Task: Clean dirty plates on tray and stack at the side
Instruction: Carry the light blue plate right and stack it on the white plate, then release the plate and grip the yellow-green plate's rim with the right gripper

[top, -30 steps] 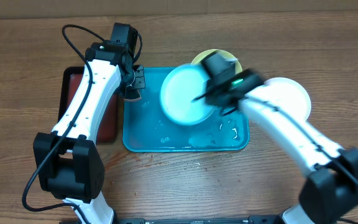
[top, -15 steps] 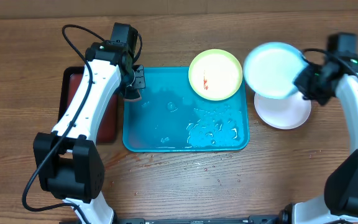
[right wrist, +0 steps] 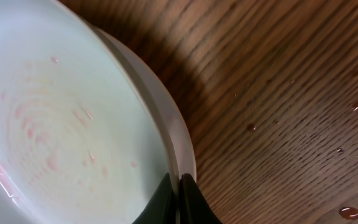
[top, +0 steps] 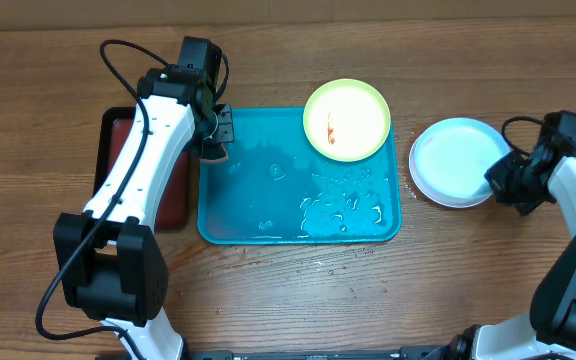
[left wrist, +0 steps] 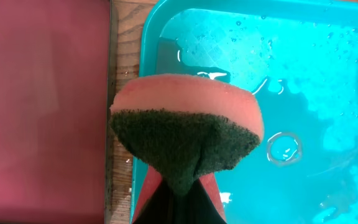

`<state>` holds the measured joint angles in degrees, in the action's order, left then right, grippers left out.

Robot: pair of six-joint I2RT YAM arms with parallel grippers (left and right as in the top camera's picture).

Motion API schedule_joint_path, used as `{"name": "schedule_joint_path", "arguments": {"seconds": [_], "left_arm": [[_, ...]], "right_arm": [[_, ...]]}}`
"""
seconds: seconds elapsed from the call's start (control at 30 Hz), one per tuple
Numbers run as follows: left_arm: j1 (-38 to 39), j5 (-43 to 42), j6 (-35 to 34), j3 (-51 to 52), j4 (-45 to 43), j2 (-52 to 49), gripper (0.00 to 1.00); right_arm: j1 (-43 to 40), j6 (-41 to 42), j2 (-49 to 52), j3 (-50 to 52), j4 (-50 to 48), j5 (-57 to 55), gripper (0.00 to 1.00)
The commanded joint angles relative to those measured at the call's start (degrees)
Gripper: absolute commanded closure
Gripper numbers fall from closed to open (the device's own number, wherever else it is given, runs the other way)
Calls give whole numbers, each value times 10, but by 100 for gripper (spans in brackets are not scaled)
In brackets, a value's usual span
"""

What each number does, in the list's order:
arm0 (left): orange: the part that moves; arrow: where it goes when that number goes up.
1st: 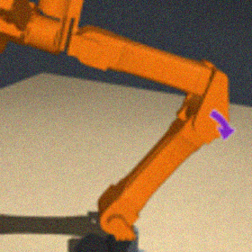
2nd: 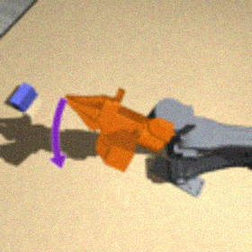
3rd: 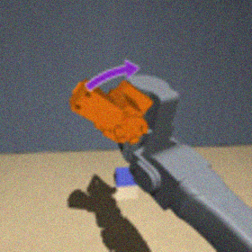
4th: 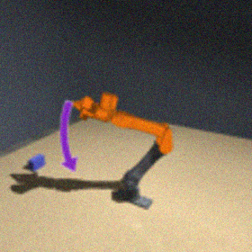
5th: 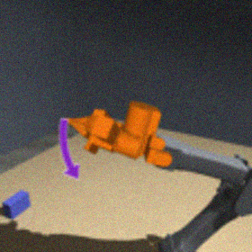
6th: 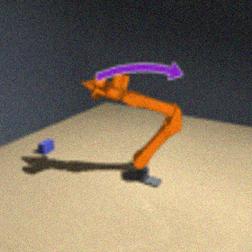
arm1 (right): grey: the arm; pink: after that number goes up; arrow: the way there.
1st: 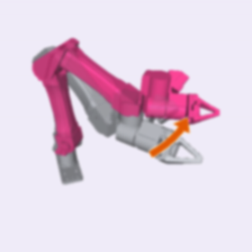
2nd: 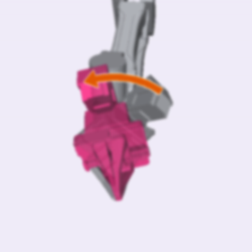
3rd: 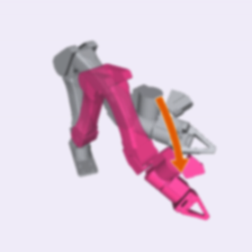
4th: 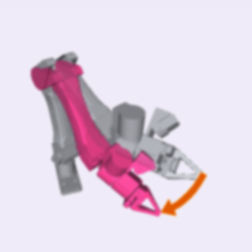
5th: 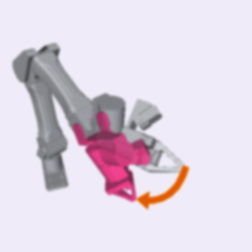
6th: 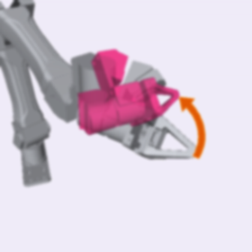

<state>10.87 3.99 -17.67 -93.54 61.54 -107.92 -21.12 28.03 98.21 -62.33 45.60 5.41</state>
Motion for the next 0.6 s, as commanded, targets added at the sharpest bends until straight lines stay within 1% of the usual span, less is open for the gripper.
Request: {"name": "schedule_joint_path", "arguments": {"seconds": [0.0,0.03,0.1,0.27,0.43,0.57], "left_arm": [[5,-7,-3,-10,0,-1,96],[5,-7,-3,-10,0,-1,96],[5,-7,-3,-10,0,-1,96],[5,-7,-3,-10,0,-1,96],[5,-7,-3,-10,0,-1,96],[5,-7,-3,-10,0,-1,96]], "right_arm": [[9,-11,-1,9,-10,7,88],[9,-11,-1,9,-10,7,84],[9,-11,-1,9,-7,7,80],[9,-11,-1,-7,15,33,79],[16,-30,-3,-83,71,78,77],[49,-51,-3,-156,111,94,73]]}}
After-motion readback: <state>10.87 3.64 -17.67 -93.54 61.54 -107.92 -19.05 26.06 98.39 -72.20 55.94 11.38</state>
